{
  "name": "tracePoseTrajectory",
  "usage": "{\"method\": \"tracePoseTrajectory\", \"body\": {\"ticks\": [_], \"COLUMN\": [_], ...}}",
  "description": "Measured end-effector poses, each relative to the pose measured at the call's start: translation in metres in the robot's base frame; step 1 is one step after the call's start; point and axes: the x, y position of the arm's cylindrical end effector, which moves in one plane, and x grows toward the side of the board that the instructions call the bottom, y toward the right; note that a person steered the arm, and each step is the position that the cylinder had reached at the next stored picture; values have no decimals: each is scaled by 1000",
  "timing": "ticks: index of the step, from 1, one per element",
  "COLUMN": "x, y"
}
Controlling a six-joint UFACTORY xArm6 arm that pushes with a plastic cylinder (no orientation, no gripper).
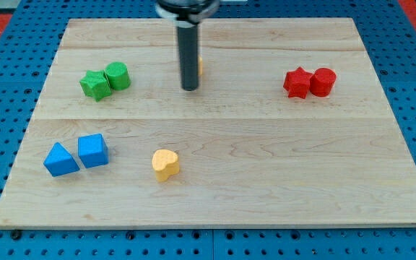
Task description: Place the yellow hexagon at the top center of the board
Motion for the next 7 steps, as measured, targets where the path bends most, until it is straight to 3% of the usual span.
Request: {"method": "tracePoseTrajectory", "body": {"ticks": [1, 2, 3, 4, 5, 6, 7], "x": [-46, -87, -53, -46, -80, -87, -70], "y": [8, 60, 67, 122, 129, 67, 89]}}
